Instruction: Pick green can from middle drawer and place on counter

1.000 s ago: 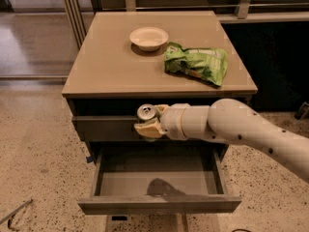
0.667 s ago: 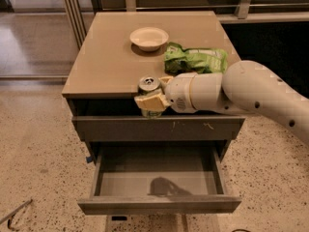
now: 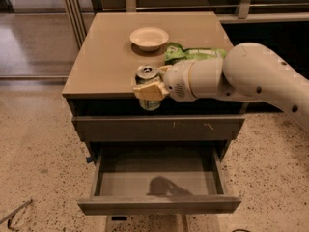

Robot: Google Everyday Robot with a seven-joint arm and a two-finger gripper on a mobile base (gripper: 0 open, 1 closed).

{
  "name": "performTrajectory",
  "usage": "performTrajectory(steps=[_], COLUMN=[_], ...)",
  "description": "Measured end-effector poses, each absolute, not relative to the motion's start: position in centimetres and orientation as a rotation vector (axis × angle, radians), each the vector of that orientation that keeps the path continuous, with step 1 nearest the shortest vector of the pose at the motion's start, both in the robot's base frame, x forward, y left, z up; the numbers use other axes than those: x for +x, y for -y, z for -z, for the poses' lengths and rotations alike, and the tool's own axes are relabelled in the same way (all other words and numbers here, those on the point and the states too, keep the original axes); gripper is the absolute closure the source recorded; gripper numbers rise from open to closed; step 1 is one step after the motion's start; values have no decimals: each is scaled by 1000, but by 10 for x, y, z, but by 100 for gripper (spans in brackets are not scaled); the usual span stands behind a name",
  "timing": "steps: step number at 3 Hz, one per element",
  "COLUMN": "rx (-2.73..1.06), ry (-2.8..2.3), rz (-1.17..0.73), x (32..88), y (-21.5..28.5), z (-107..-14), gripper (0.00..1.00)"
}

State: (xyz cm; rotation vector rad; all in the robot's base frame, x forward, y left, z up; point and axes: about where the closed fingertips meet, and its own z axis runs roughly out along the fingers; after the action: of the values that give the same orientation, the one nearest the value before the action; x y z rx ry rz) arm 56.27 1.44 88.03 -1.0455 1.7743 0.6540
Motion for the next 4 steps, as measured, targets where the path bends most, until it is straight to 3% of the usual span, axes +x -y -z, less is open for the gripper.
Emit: performTrajectory(steps=[2,4], rx=[-1124,-1139], ry=[-1697,-1648], rz=[-691,-756], x=[614,660], y=[-46,-74], z=[-951,-940], gripper=[100,100])
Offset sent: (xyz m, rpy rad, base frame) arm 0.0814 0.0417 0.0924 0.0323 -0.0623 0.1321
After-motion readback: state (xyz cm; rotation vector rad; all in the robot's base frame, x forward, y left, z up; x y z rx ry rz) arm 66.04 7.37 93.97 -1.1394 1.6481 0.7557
